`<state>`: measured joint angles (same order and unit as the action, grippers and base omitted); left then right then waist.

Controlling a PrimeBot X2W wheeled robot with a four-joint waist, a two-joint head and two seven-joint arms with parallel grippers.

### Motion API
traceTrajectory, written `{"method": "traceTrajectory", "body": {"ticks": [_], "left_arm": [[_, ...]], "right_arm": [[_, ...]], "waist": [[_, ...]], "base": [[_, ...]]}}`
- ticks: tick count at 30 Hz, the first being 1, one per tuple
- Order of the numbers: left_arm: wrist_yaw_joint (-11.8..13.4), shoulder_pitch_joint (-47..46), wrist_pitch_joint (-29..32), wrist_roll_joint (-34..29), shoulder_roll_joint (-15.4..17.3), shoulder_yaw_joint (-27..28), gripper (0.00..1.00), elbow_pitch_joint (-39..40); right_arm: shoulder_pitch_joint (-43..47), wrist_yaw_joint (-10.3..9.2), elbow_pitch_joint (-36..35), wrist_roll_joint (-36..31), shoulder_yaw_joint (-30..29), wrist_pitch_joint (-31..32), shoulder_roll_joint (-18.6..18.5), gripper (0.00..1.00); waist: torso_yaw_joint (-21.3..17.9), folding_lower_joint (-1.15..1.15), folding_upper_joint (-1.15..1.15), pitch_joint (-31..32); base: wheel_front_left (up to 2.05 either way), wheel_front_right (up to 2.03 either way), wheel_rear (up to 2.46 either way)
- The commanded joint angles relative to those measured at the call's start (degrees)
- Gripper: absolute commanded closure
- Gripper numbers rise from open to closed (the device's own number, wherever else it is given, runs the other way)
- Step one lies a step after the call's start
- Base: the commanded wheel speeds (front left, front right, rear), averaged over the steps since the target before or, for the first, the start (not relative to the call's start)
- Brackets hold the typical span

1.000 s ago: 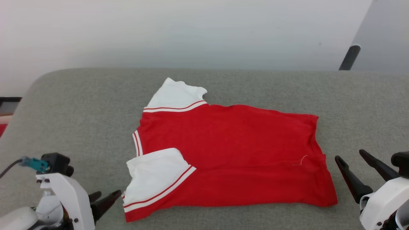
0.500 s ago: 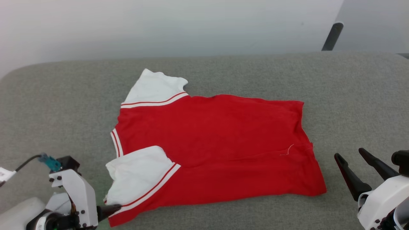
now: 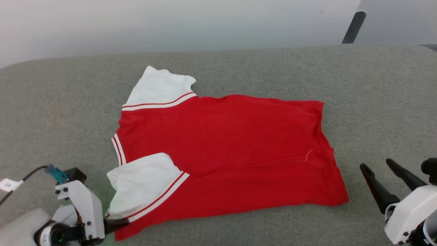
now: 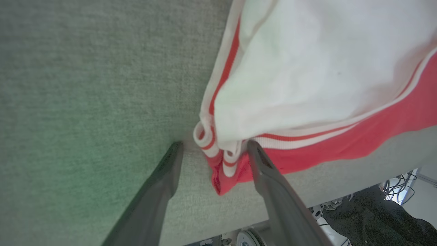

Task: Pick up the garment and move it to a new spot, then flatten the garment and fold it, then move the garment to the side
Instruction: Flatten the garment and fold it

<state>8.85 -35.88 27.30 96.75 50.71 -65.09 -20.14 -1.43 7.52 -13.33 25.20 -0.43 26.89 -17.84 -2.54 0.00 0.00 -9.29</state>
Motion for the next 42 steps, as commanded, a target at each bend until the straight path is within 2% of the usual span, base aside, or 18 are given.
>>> {"method": "traceTrajectory", "body": {"ticks": [1, 2, 8, 15, 20, 29, 30, 31, 36, 42], "left_arm": [[-1.1, 0.5, -0.4, -0.5, -2.0, -0.6, 0.95, -1.4], [-1.6, 0.4, -0.7, -0.3, -2.5, -0.4, 1.0, -2.0], [-3.8, -1.3, -0.8, -1.9, -3.6, -0.5, 1.0, -4.3], [-5.6, -3.9, -1.6, -3.2, -5.9, 0.1, 1.0, -5.6], [-6.6, -5.2, -1.5, -4.0, -7.4, 0.0, 1.0, -6.4], [-8.0, -7.0, -1.4, -4.8, -9.2, 0.3, 1.0, -8.6], [-8.2, -7.1, -1.5, -4.8, -9.3, 0.3, 1.0, -8.8], [-8.3, -7.2, -1.5, -4.9, -9.5, 0.4, 1.0, -9.0], [-9.3, -7.3, -1.4, -4.5, -9.6, 0.6, 1.0, -10.3], [-9.7, -6.4, -0.8, -4.0, -8.0, 1.0, 1.0, -10.0]], "right_arm": [[0.1, -0.06, 0.0, 0.9, -0.4, 1.6, 0.3, 0.0], [0.5, -0.06, 0.1, 0.9, -0.6, 3.2, 0.2, 0.0], [2.1, -0.05, -0.5, 2.1, -1.3, 15.7, -0.7, 0.0], [-0.6, -0.04, 0.8, 1.2, -1.5, 23.4, 1.0, 0.0], [-3.7, -0.04, 4.0, -0.4, -0.2, 26.7, 1.4, 0.0], [-8.7, -0.04, 15.0, -2.3, 3.4, 30.5, 1.6, 0.0], [-9.0, -0.04, 16.1, -1.8, 4.3, 30.8, 1.5, 0.69], [-9.3, -0.04, 17.2, -1.0, 4.7, 31.0, 1.6, 1.0], [-10.2, -0.04, 20.1, 0.8, 5.4, 31.6, 0.7, 1.0], [-8.8, -0.06, 18.3, 2.3, 3.7, 31.8, -1.4, 1.0]], "waist": [[0.0, 0.0, 0.0, -0.3], [0.0, 0.0, 0.0, -0.4], [0.6, 0.0, 0.0, -1.2], [2.1, 0.0, 0.0, -2.5], [3.2, 0.0, 0.0, -3.4], [4.7, 0.0, 0.0, -4.3], [4.8, 0.0, 0.0, -4.4], [4.9, 0.0, 0.0, -4.4], [5.3, 0.0, 0.0, -4.0], [5.4, 0.0, 0.0, -2.7]], "base": [[0.0, 0.0, 0.0], [0.0, 0.0, 0.0], [0.0, 0.0, 0.0], [0.0, 0.0, 0.0], [0.0, 0.0, 0.0], [0.0, 0.0, 0.0], [0.0, 0.0, 0.0], [0.0, 0.0, 0.0], [0.0, 0.0, 0.0], [0.0, 0.0, 0.0]]}}
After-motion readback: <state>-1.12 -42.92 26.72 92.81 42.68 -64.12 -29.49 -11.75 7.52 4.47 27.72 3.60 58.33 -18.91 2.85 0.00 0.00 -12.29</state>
